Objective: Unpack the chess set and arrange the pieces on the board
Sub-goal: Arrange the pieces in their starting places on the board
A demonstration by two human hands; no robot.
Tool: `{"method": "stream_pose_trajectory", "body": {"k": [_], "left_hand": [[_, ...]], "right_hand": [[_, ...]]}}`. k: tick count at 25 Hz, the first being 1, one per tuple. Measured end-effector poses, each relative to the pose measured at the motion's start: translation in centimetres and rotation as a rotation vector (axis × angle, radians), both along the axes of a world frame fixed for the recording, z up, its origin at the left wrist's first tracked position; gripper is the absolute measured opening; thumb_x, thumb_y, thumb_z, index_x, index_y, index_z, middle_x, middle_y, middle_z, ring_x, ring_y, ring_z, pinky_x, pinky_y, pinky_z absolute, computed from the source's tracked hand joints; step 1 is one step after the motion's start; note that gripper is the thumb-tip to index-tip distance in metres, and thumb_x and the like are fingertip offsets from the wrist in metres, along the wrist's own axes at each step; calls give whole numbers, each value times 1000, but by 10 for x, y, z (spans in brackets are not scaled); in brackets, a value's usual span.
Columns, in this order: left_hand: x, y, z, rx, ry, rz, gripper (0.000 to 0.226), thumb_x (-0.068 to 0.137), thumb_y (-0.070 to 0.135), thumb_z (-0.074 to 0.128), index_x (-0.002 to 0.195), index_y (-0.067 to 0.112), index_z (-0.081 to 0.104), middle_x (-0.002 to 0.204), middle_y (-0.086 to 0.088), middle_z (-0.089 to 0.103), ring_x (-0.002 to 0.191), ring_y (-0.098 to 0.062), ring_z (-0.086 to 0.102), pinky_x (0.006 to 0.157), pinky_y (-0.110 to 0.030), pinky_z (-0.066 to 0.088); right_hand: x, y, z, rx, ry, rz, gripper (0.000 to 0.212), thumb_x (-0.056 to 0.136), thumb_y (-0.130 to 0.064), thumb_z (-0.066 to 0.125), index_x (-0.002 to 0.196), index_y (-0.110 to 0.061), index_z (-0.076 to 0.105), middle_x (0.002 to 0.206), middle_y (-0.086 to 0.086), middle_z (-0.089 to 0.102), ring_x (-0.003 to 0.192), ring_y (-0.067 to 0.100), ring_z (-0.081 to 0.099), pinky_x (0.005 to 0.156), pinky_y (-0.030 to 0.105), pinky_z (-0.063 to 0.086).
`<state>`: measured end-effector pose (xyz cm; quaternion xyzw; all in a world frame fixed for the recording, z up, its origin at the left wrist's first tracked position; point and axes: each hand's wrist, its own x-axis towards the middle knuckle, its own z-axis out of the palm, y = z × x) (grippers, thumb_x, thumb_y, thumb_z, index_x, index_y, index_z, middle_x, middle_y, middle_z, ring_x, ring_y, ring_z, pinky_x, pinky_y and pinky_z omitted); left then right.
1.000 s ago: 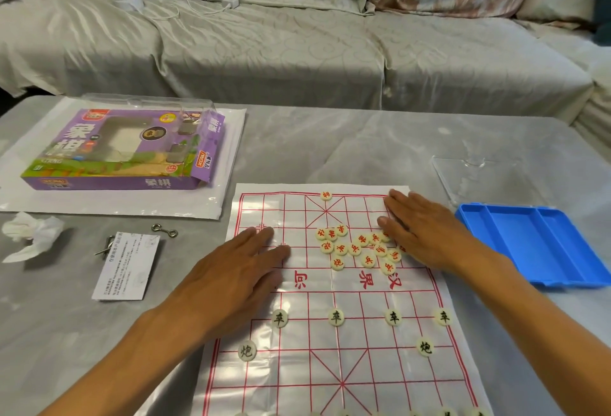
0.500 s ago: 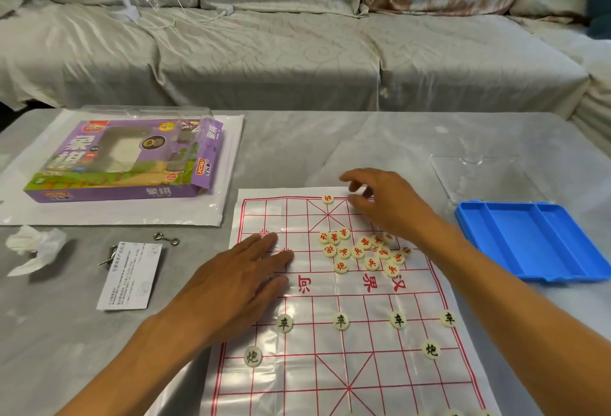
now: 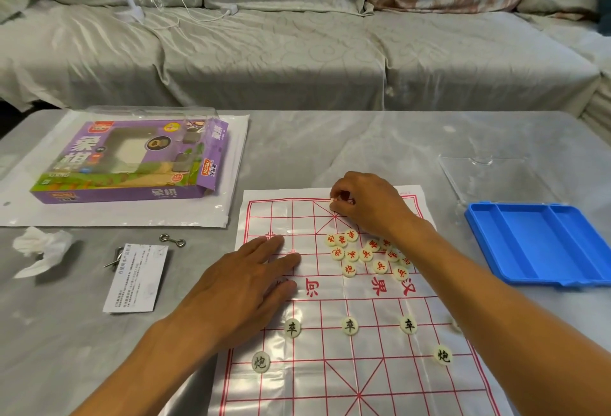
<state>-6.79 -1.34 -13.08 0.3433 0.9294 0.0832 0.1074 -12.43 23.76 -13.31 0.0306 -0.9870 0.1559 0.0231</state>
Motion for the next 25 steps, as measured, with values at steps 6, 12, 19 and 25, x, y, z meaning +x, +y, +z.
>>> {"method": "stream_pose_trajectory", "body": {"k": [6,12,19,25], "left_hand": [[0,-1,-2,11,-2,-2,82,77,73,-6,146,44,26,158,16,11,147,-10,11,113,-33,26],[-1,-2,-3,6,3,-16,84,75,73,-9,146,44,25,158,15,12,147,-9,12,113,-31,26],[-2,0,-5,71,39,-8,72,82,71,7,140,43,38,156,11,25,144,-13,25,106,-37,37],[-2,-1,-3,57,22,-16,73,79,70,5,141,45,36,157,13,21,145,-11,20,108,-35,35]], "right_hand": [[-4,-4,-2,-28,-19,0,28,90,-38,61,110,-19,67,110,-2,64,91,14,58,82,25,50],[10,2,4,-134,34,-29,28,93,-34,57,120,-25,59,114,-5,65,89,8,56,84,24,49],[50,20,11,-129,-179,98,28,88,-38,64,116,-37,61,110,-19,59,91,6,56,84,20,50],[47,17,4,-102,-154,89,29,86,-37,67,113,-30,65,112,-13,61,92,6,55,84,17,48]]}}
